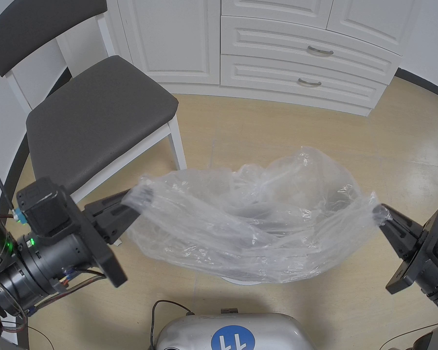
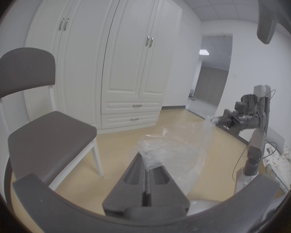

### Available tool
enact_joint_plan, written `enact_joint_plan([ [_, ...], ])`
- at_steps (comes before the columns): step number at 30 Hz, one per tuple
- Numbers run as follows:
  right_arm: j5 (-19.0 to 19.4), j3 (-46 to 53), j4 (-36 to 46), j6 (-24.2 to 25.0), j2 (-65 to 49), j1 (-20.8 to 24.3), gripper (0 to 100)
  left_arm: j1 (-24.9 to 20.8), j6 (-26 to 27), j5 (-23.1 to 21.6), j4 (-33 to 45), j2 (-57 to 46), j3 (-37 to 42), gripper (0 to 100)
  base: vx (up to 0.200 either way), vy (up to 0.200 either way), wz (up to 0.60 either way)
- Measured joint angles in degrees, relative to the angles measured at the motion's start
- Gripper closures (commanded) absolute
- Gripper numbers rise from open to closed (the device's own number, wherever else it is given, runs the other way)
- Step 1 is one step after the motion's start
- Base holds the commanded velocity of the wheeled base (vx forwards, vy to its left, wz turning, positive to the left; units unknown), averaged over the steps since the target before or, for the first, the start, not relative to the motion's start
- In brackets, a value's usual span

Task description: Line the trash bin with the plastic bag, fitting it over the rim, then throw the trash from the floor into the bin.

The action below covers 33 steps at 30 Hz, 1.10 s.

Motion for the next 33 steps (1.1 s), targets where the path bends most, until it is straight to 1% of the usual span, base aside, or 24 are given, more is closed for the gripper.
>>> enact_joint_plan([
  [2, 2.04, -0.11, -0.02, 2.22, 0.32, 1.49, 100, -0.89, -0.22, -0.02, -4.52, 2.77, -0.38, 100, 0.0, 0.0, 0.0],
  [6, 4.46, -0.12, -0.05, 6.21, 1.61, 3.54, 100, -2.45, -1.85, -0.07, -14.64, 8.94, -0.63, 100, 0.0, 0.0, 0.0],
  [9, 5.42, -0.01, -0.33, 9.17, 3.75, 5.07, 100, -3.69, -3.8, -0.05, -23.27, 14.04, -0.66, 100, 0.0, 0.0, 0.0],
  [13, 6.19, 0.71, -2.97, 10.95, 6.7, 6.75, 100, -4.58, -6.53, 0.06, -30.94, 19.85, -0.41, 100, 0.0, 0.0, 0.0],
  [16, 6.41, 2.06, -5.99, 11.56, 9.05, 7.83, 100, -4.44, -8.52, 0.17, -32.93, 22.97, 0.61, 100, 0.0, 0.0, 0.0],
  [19, 6.05, 2.63, -6.18, 12.04, 11.03, 8.11, 100, -2.97, -9.37, 0.11, -33.32, 24.78, 2.07, 100, 0.0, 0.0, 0.0],
  [21, 5.53, 1.9, -6.13, 13.41, 12.61, 8.02, 100, -1.96, -9.64, 0.0, -33.45, 25.5, 2.62, 100, 0.0, 0.0, 0.0],
  [23, 4.33, 0.63, -6.1, 16.37, 14.36, 7.66, 100, -1.02, -9.78, -0.09, -33.45, 26.0, 2.88, 100, 0.0, 0.0, 0.0],
  [25, 2.33, -1.33, -5.99, 20.2, 16.3, 7.28, 100, -0.26, -9.86, -0.18, -33.38, 26.38, 3.01, 100, 0.0, 0.0, 0.0],
  [28, 0.3, -4.3, -5.8, 24.16, 19.47, 6.49, 100, 0.71, -9.92, -0.3, -33.04, 26.82, 3.04, 100, 0.0, 0.0, 0.0],
  [33, -0.2, -7.58, -3.69, 27.83, 23.75, 3.61, 100, 1.9, -10.96, -0.41, -32.99, 28.65, 2.49, 100, 0.0, 0.0, 0.0],
])
